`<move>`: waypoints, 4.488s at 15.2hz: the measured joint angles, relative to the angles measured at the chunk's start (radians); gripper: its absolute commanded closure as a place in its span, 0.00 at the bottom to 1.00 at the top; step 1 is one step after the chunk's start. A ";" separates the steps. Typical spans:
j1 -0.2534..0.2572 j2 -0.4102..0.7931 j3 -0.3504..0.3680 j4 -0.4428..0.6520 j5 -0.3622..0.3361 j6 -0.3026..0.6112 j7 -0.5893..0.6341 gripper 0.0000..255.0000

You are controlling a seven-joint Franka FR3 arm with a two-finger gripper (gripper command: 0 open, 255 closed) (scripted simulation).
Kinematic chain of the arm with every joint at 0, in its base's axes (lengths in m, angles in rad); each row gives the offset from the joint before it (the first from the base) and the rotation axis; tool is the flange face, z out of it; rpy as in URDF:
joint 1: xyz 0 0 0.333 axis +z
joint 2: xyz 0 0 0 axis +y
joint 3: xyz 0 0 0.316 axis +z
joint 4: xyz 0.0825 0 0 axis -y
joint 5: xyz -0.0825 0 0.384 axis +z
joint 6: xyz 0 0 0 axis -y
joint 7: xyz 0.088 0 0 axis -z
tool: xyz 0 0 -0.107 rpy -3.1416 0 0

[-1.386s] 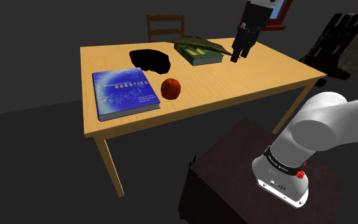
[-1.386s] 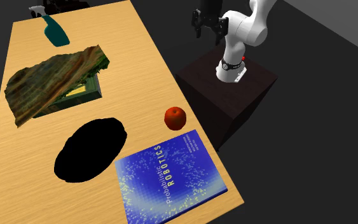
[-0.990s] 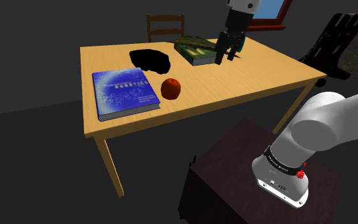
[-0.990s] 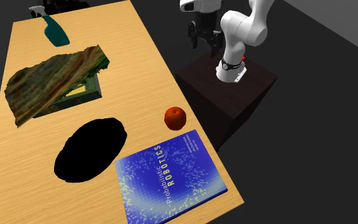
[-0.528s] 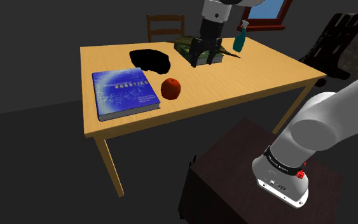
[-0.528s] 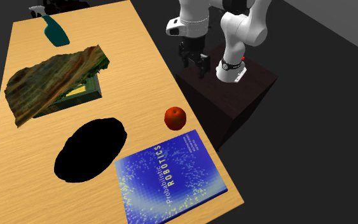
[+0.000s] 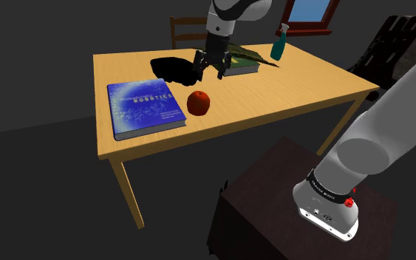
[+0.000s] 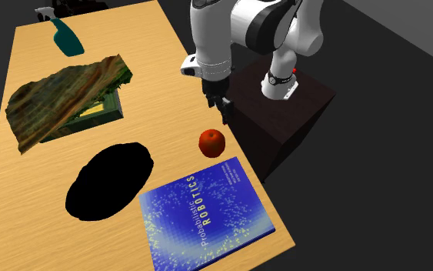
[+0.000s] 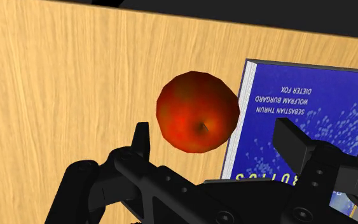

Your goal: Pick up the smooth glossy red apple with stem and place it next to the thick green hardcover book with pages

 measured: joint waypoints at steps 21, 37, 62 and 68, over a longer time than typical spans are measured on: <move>0.008 0.143 0.014 0.014 -0.012 0.130 0.053 1.00; 0.005 0.098 0.011 0.088 -0.012 0.012 0.062 1.00; 0.001 0.061 0.006 0.381 -0.020 -0.316 0.094 1.00; -0.056 0.056 -0.058 0.365 -0.021 -0.319 -0.025 1.00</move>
